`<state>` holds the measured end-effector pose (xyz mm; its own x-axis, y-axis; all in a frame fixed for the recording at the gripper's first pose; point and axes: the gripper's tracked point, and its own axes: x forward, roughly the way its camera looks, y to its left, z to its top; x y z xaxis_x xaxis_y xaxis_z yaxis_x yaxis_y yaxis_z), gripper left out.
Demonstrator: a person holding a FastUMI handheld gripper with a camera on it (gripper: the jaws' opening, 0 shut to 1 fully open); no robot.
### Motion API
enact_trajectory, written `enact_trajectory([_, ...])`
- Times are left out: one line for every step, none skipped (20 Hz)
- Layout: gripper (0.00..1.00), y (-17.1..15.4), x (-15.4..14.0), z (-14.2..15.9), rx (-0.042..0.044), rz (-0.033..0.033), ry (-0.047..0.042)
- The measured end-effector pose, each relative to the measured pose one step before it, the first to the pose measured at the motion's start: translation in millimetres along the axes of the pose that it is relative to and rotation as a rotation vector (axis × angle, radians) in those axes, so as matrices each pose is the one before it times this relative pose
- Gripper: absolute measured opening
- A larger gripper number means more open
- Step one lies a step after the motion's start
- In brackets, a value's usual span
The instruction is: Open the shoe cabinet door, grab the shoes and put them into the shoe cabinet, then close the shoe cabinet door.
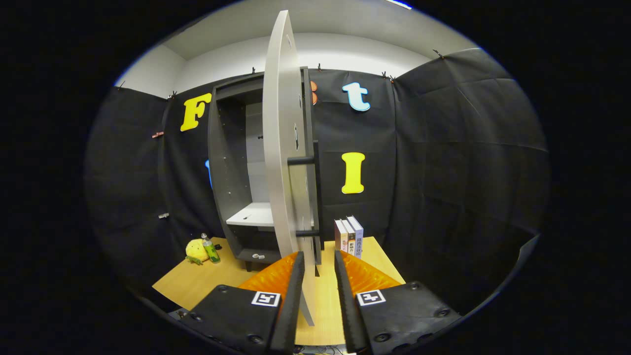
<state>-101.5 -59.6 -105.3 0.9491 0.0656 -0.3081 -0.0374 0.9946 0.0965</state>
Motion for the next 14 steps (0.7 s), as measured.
enact_trajectory([0.49, 5.23, -3.99, -11.83, -0.02840, 0.00639, 0.01503])
enact_trajectory([0.64, 6.20, -3.09, -11.12, -0.02672, 0.01019, 0.01341])
enact_trajectory([0.75, 5.91, -4.53, -12.84, -0.02690, 0.01387, 0.01929])
enact_trajectory([0.87, 8.92, -4.51, -10.52, -0.01657, 0.02248, 0.01433])
enact_trajectory([0.91, 16.04, -4.49, -11.23, -0.00825, 0.02792, 0.01347])
enact_trajectory([0.92, 15.75, -1.95, -9.35, -0.00514, 0.02919, 0.01211])
enact_trajectory([0.91, 14.41, 3.54, -8.77, -0.01108, 0.03022, 0.01866])
enact_trajectory([0.91, 12.03, 5.42, -9.96, -0.01032, 0.02322, 0.02087])
enact_trajectory([0.90, 8.15, 9.04, -5.66, -0.00317, 0.02318, 0.01495])
enact_trajectory([0.94, 9.83, 6.79, -3.68, 0.00583, 0.02853, 0.00579])
enact_trajectory([0.94, 10.09, 8.02, -3.06, 0.00723, 0.03125, 0.00499])
enact_trajectory([0.94, 11.46, 10.16, -5.84, 0.00317, 0.02674, 0.01018])
enact_trajectory([0.94, 12.15, 13.19, -9.19, -0.00107, 0.02333, 0.01396])
enact_trajectory([0.94, 9.13, 14.39, -10.84, 0.00044, 0.01394, 0.02128])
